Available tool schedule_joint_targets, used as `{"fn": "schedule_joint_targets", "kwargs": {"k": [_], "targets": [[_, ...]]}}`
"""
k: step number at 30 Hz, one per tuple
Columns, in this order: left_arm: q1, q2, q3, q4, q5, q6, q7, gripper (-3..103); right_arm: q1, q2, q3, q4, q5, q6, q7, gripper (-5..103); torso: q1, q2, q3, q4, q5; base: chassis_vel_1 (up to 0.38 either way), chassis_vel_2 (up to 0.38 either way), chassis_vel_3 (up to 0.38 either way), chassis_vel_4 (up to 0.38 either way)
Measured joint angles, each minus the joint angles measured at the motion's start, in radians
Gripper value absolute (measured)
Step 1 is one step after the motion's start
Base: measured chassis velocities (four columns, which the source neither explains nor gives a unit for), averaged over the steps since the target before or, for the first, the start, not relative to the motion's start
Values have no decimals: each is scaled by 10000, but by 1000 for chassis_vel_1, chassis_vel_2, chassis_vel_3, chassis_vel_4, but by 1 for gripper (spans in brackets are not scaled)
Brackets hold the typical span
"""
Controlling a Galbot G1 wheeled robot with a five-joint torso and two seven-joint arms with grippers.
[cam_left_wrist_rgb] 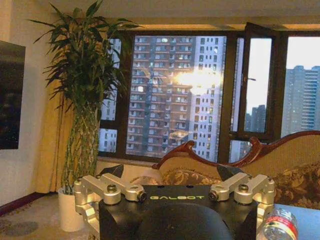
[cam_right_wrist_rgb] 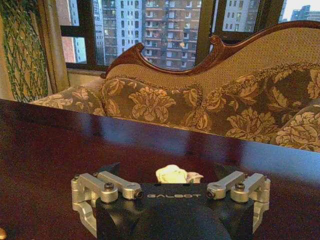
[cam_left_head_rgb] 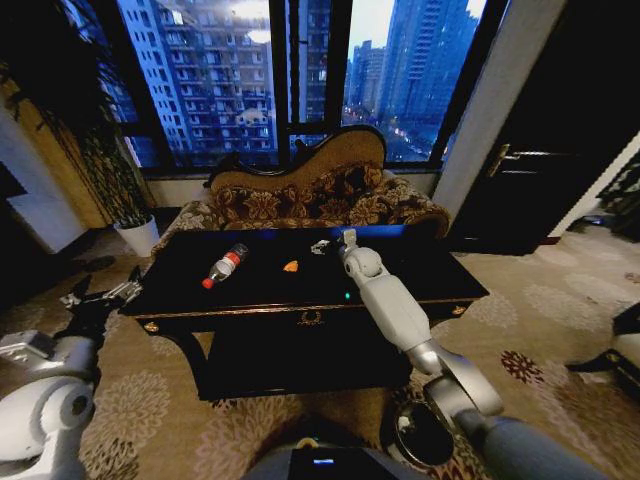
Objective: Move to the front of the table and place the trash on the table into the trash bin.
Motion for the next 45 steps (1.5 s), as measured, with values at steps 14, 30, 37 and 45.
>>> {"fn": "schedule_joint_targets", "kwargs": {"k": [14, 30, 37, 45], "targets": [[-27, -15, -84, 6, -42, -40, -18, 100, -155, -355, 6, 24, -48, 41, 0, 60, 0, 0, 0, -2, 1, 0, 0, 0, 0], [-148, 33, -16, -6, -54, -37, -41, 100, -422, -502, 121, 327, -96, 125, 0, 18, 0, 0, 0, -1, 1, 0, 0, 0, 0], [-130, 36, -6, 10, -57, -42, -42, 100, -587, -499, 470, 1013, 164, 351, 0, 1, 0, 0, 0, 0, 1, 0, 0, 0, 0], [-254, 145, 114, 280, -61, -179, -46, 100, -1655, -740, 1812, 2758, -228, 770, 0, 1, 0, 1, -1, -1, 0, 0, 0, 0, 0]]}}
